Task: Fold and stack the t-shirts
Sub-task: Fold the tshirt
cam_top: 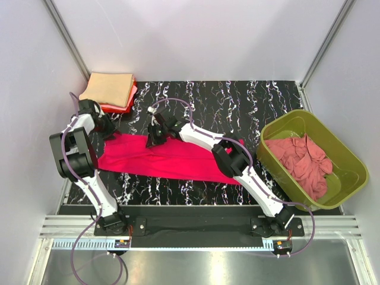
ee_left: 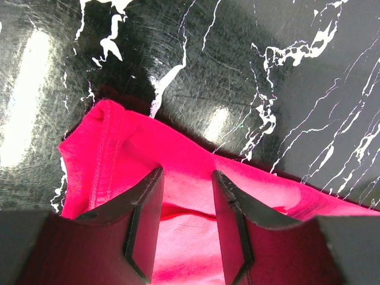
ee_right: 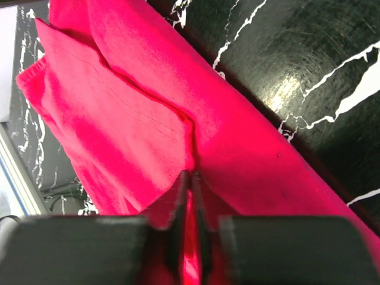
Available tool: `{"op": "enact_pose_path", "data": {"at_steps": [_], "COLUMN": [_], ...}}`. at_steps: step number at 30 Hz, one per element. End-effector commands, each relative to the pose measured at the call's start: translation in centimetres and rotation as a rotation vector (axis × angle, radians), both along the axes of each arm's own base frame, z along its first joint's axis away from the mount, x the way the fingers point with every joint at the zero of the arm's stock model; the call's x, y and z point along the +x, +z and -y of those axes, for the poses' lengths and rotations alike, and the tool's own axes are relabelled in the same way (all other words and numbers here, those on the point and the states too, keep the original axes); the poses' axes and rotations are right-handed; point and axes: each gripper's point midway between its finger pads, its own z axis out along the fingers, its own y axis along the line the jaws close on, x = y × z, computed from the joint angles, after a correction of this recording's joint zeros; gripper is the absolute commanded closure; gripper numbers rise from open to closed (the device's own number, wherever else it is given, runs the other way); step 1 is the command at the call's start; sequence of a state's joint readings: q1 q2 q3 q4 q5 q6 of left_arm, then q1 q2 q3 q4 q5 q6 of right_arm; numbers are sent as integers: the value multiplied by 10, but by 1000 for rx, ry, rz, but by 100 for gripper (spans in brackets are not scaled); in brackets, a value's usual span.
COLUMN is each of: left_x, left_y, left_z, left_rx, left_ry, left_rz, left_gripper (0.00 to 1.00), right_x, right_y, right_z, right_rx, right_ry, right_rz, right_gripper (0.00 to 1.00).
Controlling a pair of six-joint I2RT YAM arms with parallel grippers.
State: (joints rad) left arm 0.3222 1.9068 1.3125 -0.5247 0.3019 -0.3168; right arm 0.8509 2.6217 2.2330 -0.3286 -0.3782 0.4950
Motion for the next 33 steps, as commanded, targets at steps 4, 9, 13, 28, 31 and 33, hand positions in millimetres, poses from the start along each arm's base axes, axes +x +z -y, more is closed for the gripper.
{"op": "enact_pose_path", "data": {"at_steps": [4,9,13,28,31,33], "left_x": [12,11,10,13,13,14], "left_y": [5,1,-2,1,1,2], "left_z": [-13,-16,-19,-23,-24,-25], "left_rx": [52,63,70,87,92,92], "left_ry": [5,9,13,18,19,19], "left_rz": [34,22,12,20,20,21], "left_gripper": [57,57,57,57,57,57], "right_x": [4,-2,-2,-6,-6,-5], "right_y": [20,26,35,44,41,41], "right_z": [-3,2,1,5,7,8], "right_rx": [3,24,82,132,126,124], "right_ry": [-14,-25,-31,-58,-68,-74], "right_rz": [65,71,94,104,99,99], "right_gripper": [100,100,100,100,100,100]}}
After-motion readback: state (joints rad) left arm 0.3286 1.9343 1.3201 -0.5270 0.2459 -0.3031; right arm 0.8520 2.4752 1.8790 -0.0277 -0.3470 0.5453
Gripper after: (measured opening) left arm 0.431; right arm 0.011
